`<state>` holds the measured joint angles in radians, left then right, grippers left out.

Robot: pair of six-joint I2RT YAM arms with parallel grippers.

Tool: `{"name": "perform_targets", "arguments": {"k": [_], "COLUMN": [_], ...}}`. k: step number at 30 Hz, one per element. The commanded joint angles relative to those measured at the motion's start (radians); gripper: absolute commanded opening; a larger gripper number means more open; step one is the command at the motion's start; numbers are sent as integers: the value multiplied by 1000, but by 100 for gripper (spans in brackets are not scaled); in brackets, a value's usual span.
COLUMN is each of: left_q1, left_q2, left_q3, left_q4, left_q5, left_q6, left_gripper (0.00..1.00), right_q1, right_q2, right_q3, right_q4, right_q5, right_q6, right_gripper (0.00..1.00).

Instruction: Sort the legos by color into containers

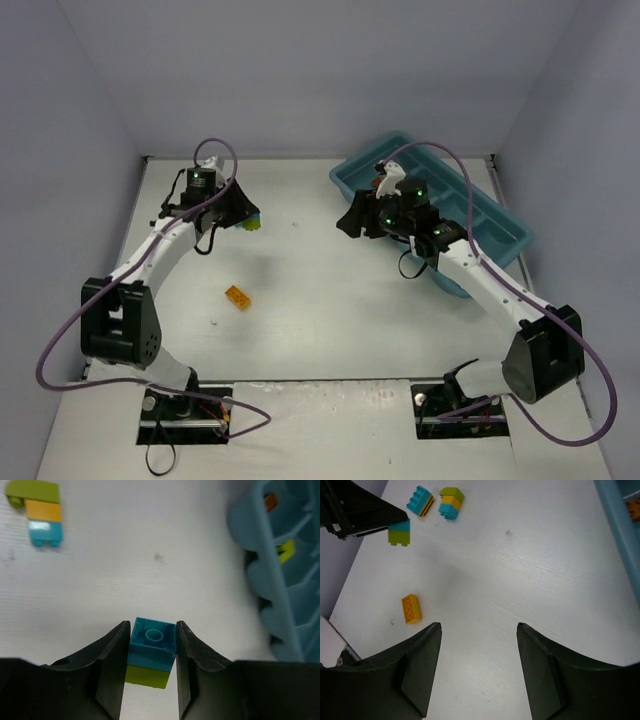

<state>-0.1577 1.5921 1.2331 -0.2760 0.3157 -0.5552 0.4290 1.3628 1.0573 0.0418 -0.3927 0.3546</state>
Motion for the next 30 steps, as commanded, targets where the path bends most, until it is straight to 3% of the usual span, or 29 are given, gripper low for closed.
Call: {"name": "perform_targets", "arguments": {"k": [1, 7, 13, 30], "left_q1": [-57, -196, -243, -310], "left_q2": [-93, -168, -233, -296], "left_q3": [-63, -15, -20, -41], "left_q4": [225, 181, 205, 222], "left_q5": [54, -139, -263, -306], "left_q6": [-438, -624, -759, -808], "left_gripper": [0, 0, 0, 0], "right_q1": [57, 174, 223, 294], "right_q2": [-38, 28, 94, 211], "right_q3": [33, 104, 170, 290], "right_q4": [151, 205, 244, 247], "right_q5": [12, 87, 120, 186], "right_q6": [46, 40, 49, 29], "right_gripper": [59, 63, 63, 63]}}
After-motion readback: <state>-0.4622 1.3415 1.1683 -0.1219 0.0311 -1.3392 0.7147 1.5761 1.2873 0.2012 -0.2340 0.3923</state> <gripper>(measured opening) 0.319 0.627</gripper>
